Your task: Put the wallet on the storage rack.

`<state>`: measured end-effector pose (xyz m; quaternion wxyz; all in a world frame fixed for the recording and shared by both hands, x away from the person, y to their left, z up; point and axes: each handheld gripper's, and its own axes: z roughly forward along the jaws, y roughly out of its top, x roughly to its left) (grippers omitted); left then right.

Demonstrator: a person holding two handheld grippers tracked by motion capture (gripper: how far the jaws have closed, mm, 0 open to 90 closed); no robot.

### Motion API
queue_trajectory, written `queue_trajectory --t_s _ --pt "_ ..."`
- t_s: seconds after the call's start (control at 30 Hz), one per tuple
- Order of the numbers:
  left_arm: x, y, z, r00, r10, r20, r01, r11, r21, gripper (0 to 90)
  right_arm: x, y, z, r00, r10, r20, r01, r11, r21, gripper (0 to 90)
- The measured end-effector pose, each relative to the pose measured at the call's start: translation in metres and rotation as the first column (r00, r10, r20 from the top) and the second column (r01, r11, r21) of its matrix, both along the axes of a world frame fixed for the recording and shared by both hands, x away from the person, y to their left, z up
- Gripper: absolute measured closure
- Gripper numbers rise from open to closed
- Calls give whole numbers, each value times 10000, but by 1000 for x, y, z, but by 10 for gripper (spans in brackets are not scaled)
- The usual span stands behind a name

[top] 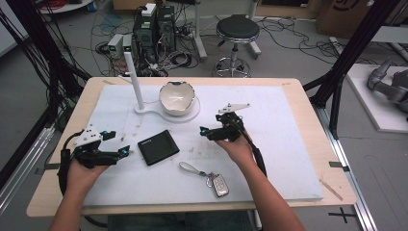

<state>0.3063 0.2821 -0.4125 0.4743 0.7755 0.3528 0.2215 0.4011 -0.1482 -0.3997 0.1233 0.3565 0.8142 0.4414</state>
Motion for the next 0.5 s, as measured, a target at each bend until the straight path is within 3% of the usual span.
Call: queue_trajectory --t_s 0.23,0.5 --pt "-9 8 -1 9998 193 -25 -192 9998 68 206 3 23 -2 9989 455 -86 -454 9989 67 144" --pt "-24 21 -2 9985 541 -15 -541 9985 85 206 6 47 -11 9929 1070 -528 -1058 9941 256 147"
